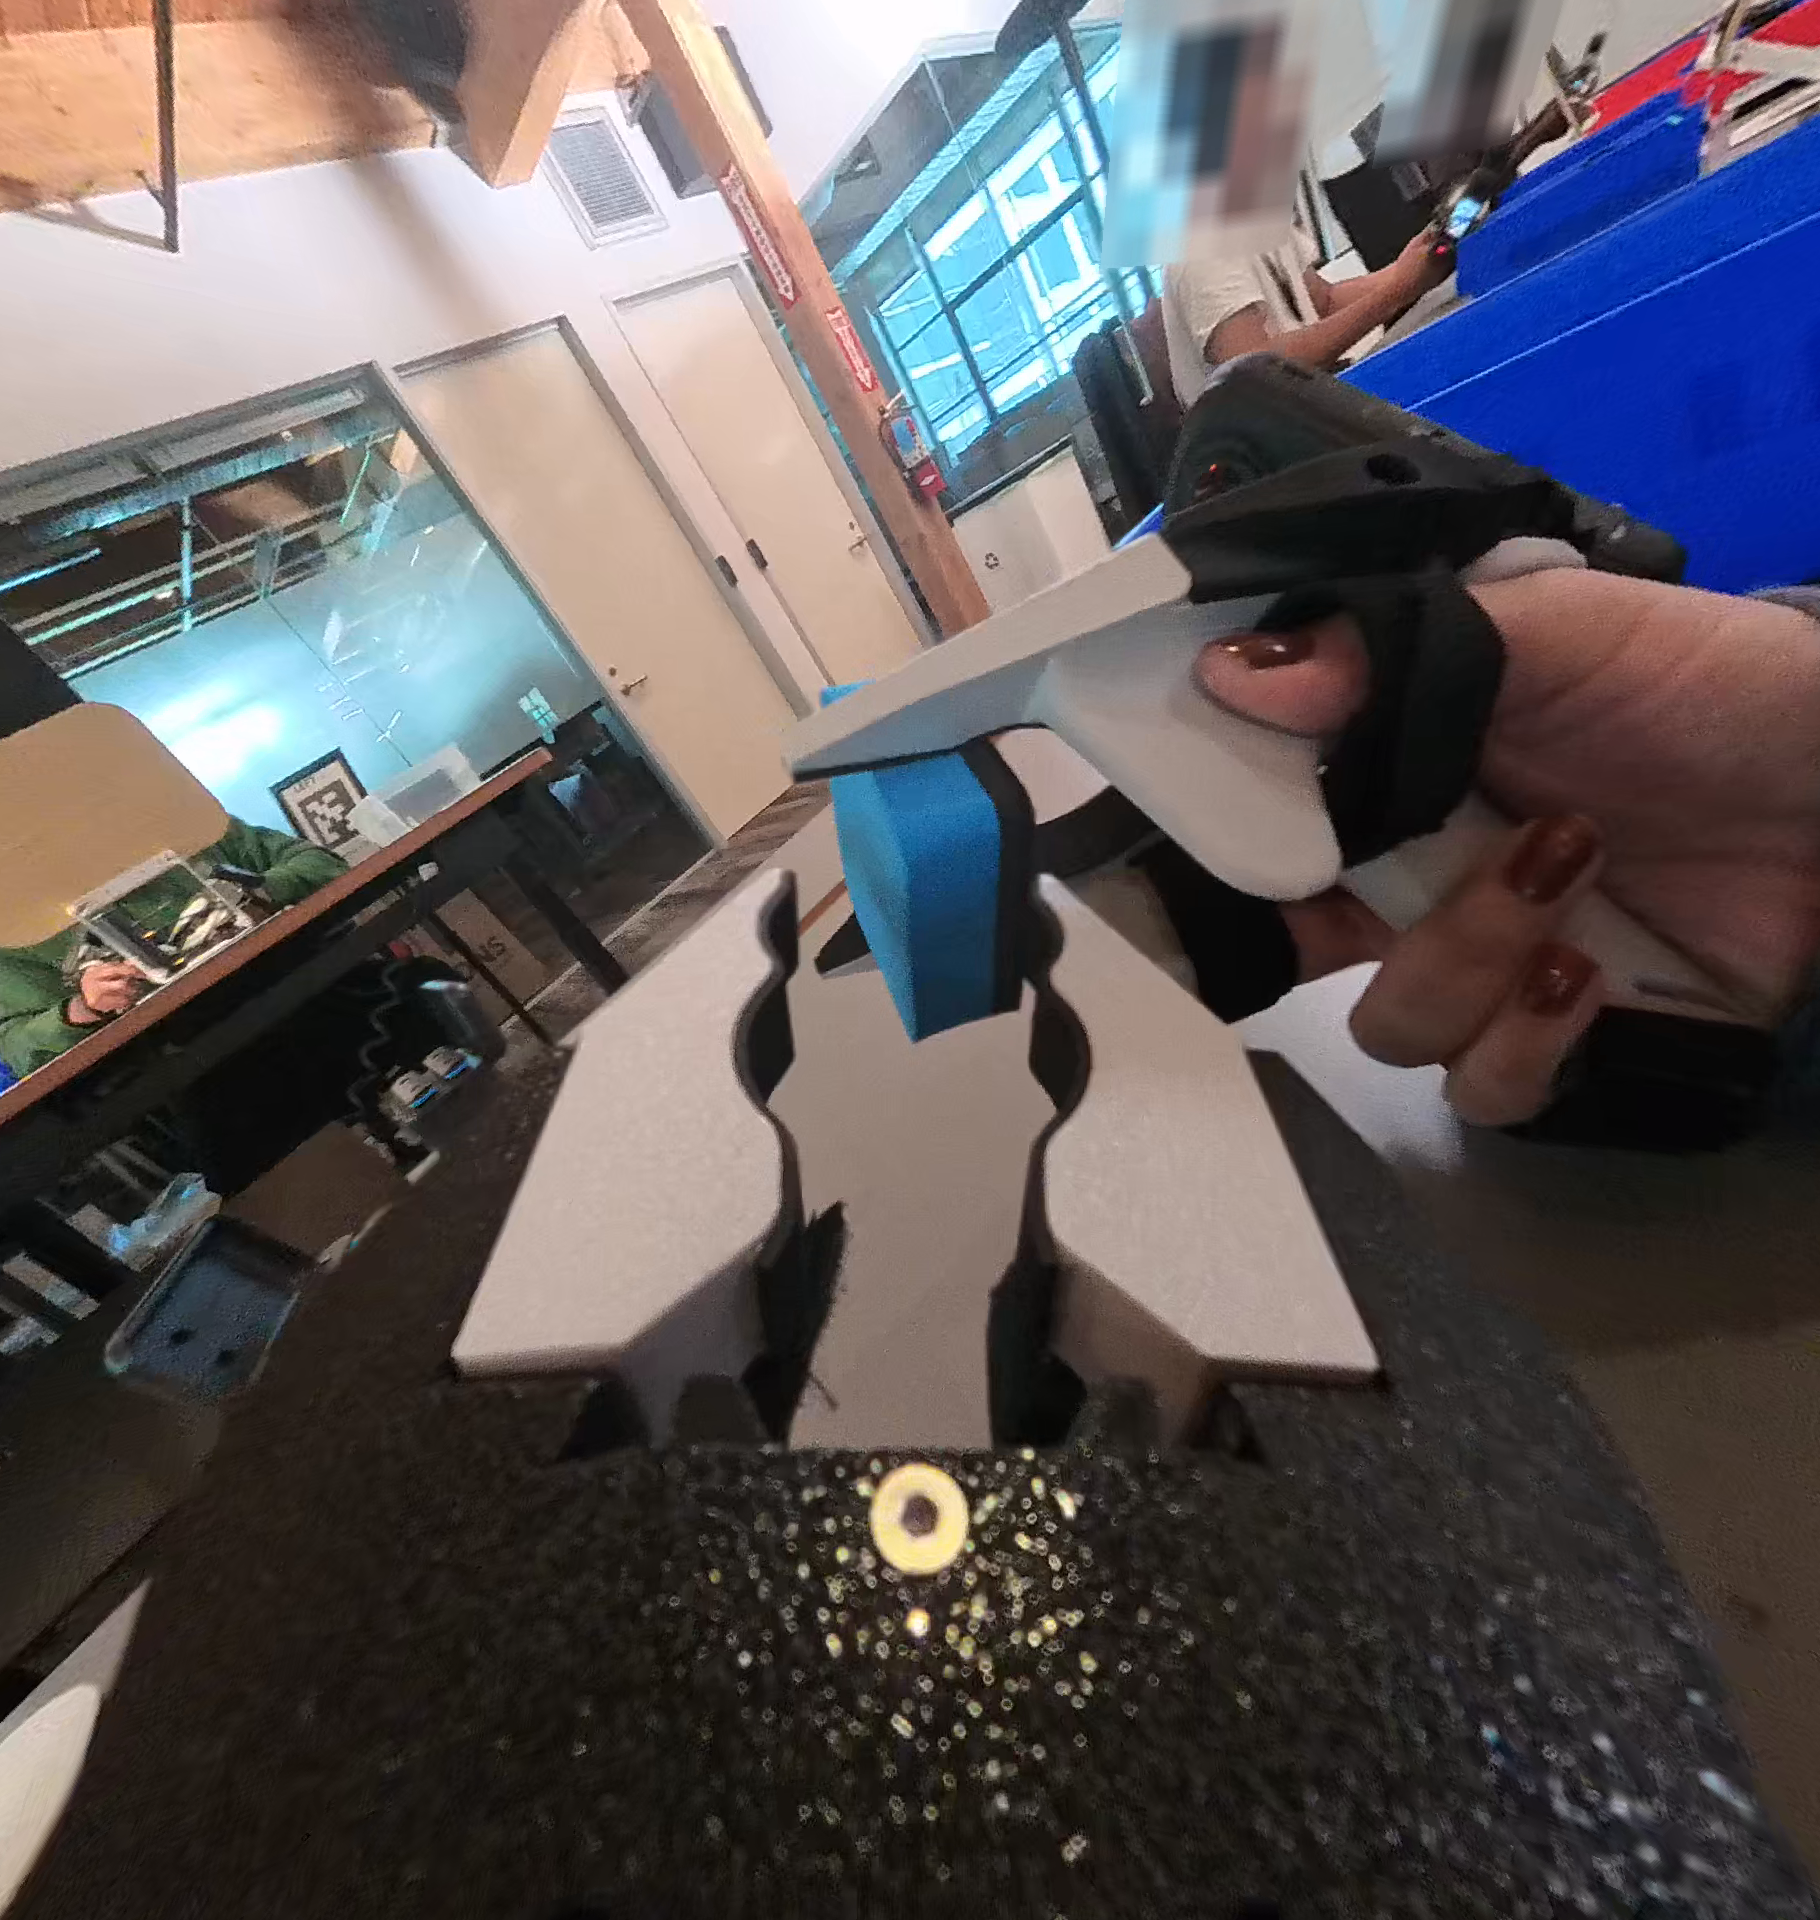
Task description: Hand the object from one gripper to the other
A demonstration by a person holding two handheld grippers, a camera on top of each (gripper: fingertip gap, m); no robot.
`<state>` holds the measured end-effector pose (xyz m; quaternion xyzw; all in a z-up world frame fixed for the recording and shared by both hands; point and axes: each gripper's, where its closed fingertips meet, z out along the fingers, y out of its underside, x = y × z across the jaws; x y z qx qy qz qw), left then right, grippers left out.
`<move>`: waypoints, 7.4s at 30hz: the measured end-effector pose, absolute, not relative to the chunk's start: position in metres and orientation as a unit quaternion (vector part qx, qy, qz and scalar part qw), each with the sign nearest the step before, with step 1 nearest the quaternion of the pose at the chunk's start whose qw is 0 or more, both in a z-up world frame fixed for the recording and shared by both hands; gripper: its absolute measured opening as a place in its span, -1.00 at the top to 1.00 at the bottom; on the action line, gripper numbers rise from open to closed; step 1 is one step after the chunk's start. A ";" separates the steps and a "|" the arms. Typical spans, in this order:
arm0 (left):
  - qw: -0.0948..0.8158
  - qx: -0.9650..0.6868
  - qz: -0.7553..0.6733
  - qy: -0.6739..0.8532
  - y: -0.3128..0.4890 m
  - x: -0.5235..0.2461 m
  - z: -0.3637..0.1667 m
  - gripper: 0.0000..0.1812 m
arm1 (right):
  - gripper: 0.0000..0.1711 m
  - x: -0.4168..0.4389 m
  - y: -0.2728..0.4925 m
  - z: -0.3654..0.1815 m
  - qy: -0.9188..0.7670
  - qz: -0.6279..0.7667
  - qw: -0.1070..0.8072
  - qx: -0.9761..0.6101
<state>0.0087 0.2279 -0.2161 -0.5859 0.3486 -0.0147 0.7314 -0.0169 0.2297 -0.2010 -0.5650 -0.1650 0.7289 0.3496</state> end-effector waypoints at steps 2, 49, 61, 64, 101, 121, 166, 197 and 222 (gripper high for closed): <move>0.732 -0.580 -0.026 0.358 0.225 0.010 -0.216 0.73 | 0.30 -0.017 0.228 -0.199 -0.170 0.728 0.354 -0.562; 0.733 -0.509 -0.007 0.452 0.199 -0.002 -0.221 -0.09 | 0.78 0.029 0.190 -0.204 -0.350 0.727 0.252 -0.535; 0.682 -0.234 0.382 0.578 0.171 0.032 -0.230 0.54 | 0.76 0.023 0.173 -0.227 -0.257 0.785 0.017 -0.564; 0.678 -0.228 0.396 0.576 0.171 0.031 -0.229 0.66 | 0.76 0.022 0.171 -0.228 -0.257 0.786 0.011 -0.563; 0.643 -0.560 -0.409 0.325 0.191 -0.012 -0.203 0.74 | 0.30 -0.003 0.189 -0.204 -0.510 0.380 0.634 -0.439; 0.596 -0.540 -0.494 0.331 0.176 -0.004 -0.202 0.50 | 0.76 0.003 0.173 -0.199 -0.518 0.470 0.564 -0.439; 0.600 -0.488 -0.503 0.386 0.158 0.007 -0.198 0.75 | 0.36 0.008 0.167 -0.198 -0.493 0.558 0.478 -0.466; 0.620 -0.519 -0.503 0.306 0.185 -0.010 -0.194 0.59 | 0.75 0.211 0.207 -0.081 -0.247 0.343 0.717 -0.555; 0.709 -0.554 -0.356 0.253 0.215 -0.035 -0.194 0.53 | 0.50 0.197 0.273 -0.143 -0.237 -0.021 0.740 -0.630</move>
